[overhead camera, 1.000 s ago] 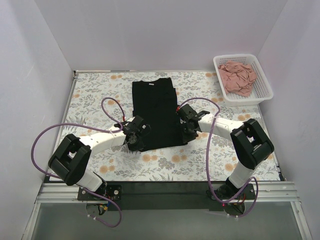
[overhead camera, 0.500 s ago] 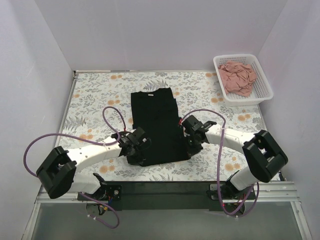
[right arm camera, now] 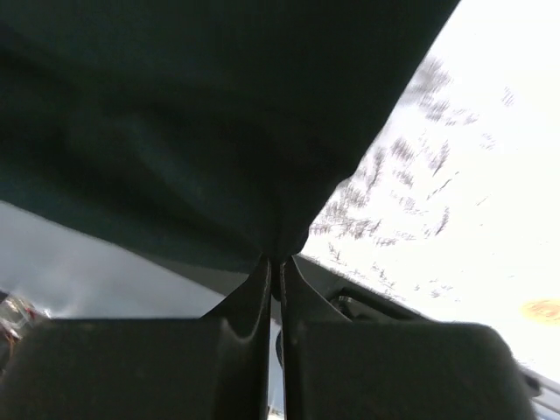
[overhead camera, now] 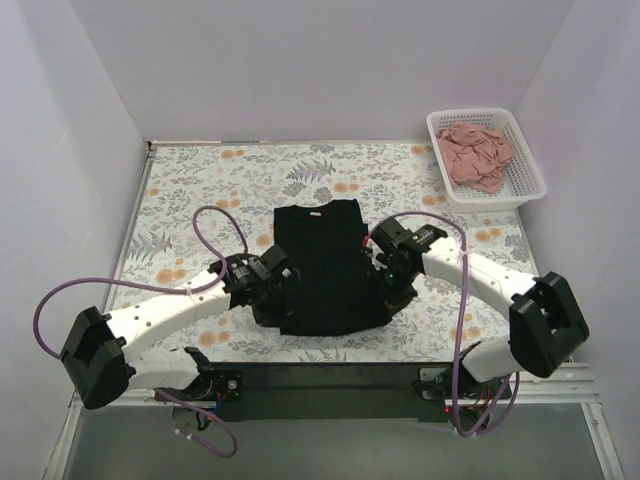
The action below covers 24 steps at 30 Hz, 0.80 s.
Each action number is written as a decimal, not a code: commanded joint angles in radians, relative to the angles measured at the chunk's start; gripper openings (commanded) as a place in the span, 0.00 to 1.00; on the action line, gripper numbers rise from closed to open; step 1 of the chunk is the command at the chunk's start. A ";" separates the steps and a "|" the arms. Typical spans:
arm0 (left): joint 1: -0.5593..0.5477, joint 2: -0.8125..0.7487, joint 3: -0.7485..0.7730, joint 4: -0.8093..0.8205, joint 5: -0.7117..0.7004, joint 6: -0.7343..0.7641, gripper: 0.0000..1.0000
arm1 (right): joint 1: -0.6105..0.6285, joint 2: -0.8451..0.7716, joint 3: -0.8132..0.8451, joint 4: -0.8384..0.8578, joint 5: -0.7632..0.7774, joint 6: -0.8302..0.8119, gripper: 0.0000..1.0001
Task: Fold and stack the t-shirts
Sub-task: Fold the tshirt
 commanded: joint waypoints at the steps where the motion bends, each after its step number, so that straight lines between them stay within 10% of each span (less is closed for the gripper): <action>1: 0.126 0.036 0.094 0.003 -0.081 0.157 0.00 | -0.024 0.061 0.171 -0.032 0.064 -0.051 0.01; 24: 0.414 0.285 0.467 0.135 -0.144 0.449 0.00 | -0.182 0.391 0.774 -0.032 0.119 -0.154 0.01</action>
